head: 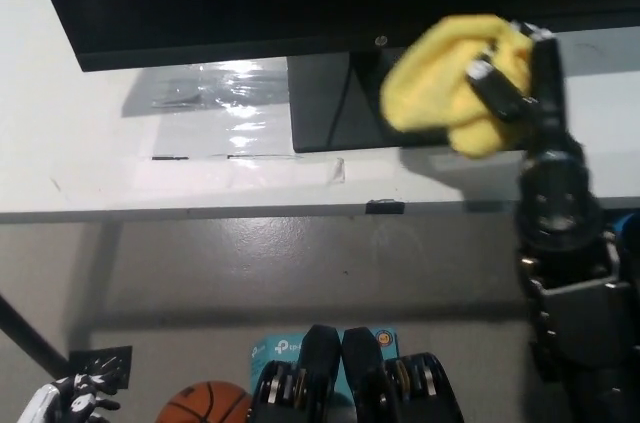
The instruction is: The robot uses its right hand to pick up the cloth kept in the middle of the desk and use it to wipe the monitor in the middle of the desk by swiping its screen twice
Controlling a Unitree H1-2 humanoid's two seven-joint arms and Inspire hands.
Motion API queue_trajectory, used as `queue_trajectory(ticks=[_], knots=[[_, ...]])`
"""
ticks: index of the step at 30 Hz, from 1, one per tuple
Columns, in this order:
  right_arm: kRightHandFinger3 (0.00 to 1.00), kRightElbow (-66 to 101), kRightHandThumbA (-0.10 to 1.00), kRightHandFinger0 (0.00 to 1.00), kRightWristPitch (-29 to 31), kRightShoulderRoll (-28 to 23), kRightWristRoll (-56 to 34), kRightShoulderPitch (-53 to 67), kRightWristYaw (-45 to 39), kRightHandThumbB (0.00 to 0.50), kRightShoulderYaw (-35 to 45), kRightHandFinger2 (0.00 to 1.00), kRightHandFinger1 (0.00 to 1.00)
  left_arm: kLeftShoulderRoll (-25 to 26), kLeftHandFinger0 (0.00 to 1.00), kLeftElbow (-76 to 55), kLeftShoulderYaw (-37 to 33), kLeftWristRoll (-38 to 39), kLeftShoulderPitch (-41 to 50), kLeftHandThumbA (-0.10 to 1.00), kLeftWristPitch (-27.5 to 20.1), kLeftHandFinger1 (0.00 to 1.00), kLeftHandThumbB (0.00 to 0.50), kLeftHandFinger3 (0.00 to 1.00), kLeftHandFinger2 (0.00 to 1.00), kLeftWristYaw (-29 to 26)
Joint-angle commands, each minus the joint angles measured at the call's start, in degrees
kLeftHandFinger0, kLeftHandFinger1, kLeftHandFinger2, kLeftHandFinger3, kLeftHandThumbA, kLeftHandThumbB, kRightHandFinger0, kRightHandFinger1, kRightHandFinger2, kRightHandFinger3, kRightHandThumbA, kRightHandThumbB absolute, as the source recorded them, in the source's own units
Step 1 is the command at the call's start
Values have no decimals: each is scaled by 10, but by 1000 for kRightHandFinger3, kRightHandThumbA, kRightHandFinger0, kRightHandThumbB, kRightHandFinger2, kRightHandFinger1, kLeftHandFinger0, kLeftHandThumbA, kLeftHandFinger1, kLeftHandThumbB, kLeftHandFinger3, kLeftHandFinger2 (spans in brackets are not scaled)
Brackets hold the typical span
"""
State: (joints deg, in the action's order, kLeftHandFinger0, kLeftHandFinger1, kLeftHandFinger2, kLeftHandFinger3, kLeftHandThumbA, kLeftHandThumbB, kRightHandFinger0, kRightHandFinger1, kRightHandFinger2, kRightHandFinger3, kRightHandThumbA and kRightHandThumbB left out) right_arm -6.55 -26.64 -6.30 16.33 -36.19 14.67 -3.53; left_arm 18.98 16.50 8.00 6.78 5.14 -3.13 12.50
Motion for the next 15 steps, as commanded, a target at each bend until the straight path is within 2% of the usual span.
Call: queue_trajectory(ticks=[1,2,3,5,6,7,8,10,12,13,14,15], knots=[[157,-29,-100,0,-3,-34,18,-26,-12,79,21,51,0,4,437,-8,11,3,0,457,-19,514,248,799,692,-9],[148,-46,-100,0,-2,-47,15,-28,-6,84,22,176,12,4,436,-7,11,4,2,457,-22,513,248,800,691,-8],[96,-62,-100,0,8,-52,14,-31,0,100,28,254,12,4,436,-8,11,5,2,454,-22,513,253,802,691,-7],[61,-87,-100,0,23,-59,11,-35,9,105,36,317,24,4,437,-9,13,7,6,451,-22,513,254,805,690,-7],[140,-114,-100,0,34,-70,14,-42,17,102,39,379,77,5,428,-10,13,5,7,468,-23,506,254,813,687,-6],[142,-133,-100,0,40,-76,17,-49,23,103,42,395,96,5,429,-12,13,5,8,462,-22,507,255,813,686,-6],[139,-144,-100,0,41,-78,18,-54,28,103,43,388,96,4,430,-15,15,6,10,460,-18,508,255,813,685,-7],[57,-184,-100,0,56,-88,16,-72,43,94,51,360,72,4,435,-20,15,2,11,461,-11,513,248,819,681,-10],[47,-204,-100,0,59,-87,20,-84,59,73,55,365,75,3,438,-22,16,2,12,448,-11,514,245,821,677,-10],[150,-224,-100,0,69,-87,24,-95,71,57,54,373,95,3,440,-24,17,4,10,441,-9,514,248,823,678,-10],[186,-231,-100,0,74,-87,26,-99,76,54,54,318,71,3,441,-24,17,4,9,439,-8,514,249,825,678,-9],[253,-239,-100,0,78,-86,29,-101,79,34,50,267,42,6,443,-17,17,3,5,452,-14,510,270,830,681,-8]])
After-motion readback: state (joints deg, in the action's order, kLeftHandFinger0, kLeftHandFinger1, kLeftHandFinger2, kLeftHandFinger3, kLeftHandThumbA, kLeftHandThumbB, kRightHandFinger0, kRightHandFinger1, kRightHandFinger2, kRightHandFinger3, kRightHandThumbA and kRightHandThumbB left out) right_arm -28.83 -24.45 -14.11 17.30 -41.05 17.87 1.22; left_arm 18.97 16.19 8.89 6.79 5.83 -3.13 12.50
